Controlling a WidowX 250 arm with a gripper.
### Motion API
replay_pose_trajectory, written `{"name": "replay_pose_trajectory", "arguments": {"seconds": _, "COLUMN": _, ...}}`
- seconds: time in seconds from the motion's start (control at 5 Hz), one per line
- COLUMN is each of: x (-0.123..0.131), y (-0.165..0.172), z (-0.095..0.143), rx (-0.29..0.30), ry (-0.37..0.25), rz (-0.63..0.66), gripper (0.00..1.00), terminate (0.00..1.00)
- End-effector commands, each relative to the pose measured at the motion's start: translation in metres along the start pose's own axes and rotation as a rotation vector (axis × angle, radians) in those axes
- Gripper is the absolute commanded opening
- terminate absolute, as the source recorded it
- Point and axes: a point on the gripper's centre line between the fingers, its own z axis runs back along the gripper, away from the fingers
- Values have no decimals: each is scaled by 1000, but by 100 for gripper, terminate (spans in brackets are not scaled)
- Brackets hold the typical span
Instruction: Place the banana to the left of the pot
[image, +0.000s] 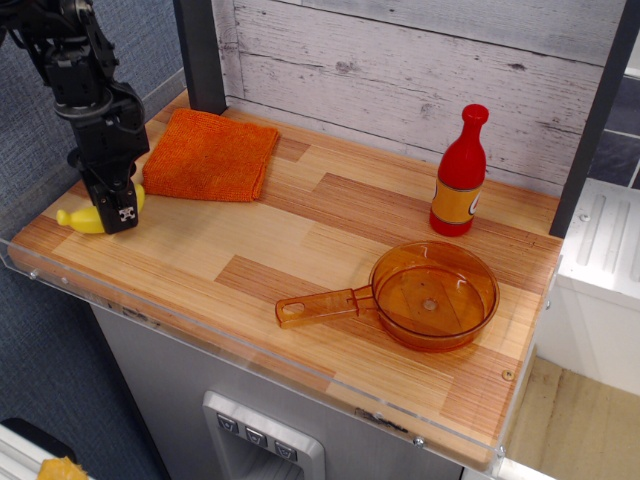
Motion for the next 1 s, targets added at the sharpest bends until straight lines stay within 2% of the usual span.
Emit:
{"name": "replay_pose_trajectory", "arguments": {"seconds": 0.0, "x": 12, "y": 5, "z": 13, "rx": 27, "ry": 5, "rz": 19, "gripper": 0, "terminate": 0}}
{"name": "replay_pose_trajectory", "arguments": {"seconds": 0.2, "x": 18, "y": 0, "z": 24, "rx": 12, "ry": -2, "rz": 40, "gripper": 0, "terminate": 0}}
{"name": "replay_pose_trajectory", "arguments": {"seconds": 0.4, "x": 33, "y": -13, "z": 40, "rx": 24, "ry": -11, "rz": 29, "gripper": 0, "terminate": 0}}
{"name": "replay_pose_trajectory", "arguments": {"seconds": 0.6, "x": 60, "y": -29, "z": 54, "rx": 51, "ry": -87, "rz": 37, "gripper": 0, "terminate": 0}}
{"name": "replay_pose_trajectory", "arguments": {"seconds": 0.8, "x": 85, "y": -51, "z": 63, "rx": 51, "ry": -124, "rz": 1, "gripper": 0, "terminate": 0}}
